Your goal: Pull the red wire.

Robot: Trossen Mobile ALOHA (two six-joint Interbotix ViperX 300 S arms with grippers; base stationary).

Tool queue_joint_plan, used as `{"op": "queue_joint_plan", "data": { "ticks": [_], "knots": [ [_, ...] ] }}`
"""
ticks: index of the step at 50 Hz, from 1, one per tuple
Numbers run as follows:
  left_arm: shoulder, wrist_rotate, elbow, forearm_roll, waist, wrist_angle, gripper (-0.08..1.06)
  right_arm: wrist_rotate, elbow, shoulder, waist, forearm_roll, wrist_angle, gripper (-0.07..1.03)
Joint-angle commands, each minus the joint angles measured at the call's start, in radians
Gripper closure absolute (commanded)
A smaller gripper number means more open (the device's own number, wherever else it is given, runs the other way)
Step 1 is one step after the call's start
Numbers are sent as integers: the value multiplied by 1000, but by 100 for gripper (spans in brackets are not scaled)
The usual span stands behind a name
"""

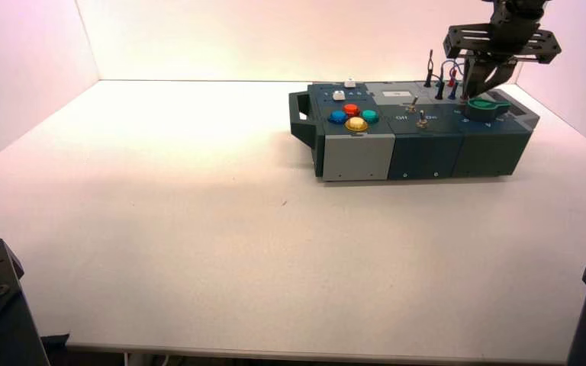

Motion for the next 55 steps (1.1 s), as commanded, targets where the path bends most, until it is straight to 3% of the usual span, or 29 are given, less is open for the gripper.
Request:
{"op": "queue_joint_plan", "data": {
  "ticks": [1,12,38,45,55],
  "knots": [
    [-3,2,-25,2,-3,-11,101,-2,-35,-5,-2,-6,-5,89],
    [-3,3,-25,5,-3,-12,101,-11,-37,5,-2,-18,-8,98],
    [-5,3,-26,5,-3,-12,101,-18,-57,-5,-2,-37,5,98],
    [-5,3,-28,5,-3,-12,101,-18,-71,21,-2,-37,32,86],
    [-5,3,-26,5,-5,-12,101,-18,-77,37,0,-37,32,86]
  ]
}}
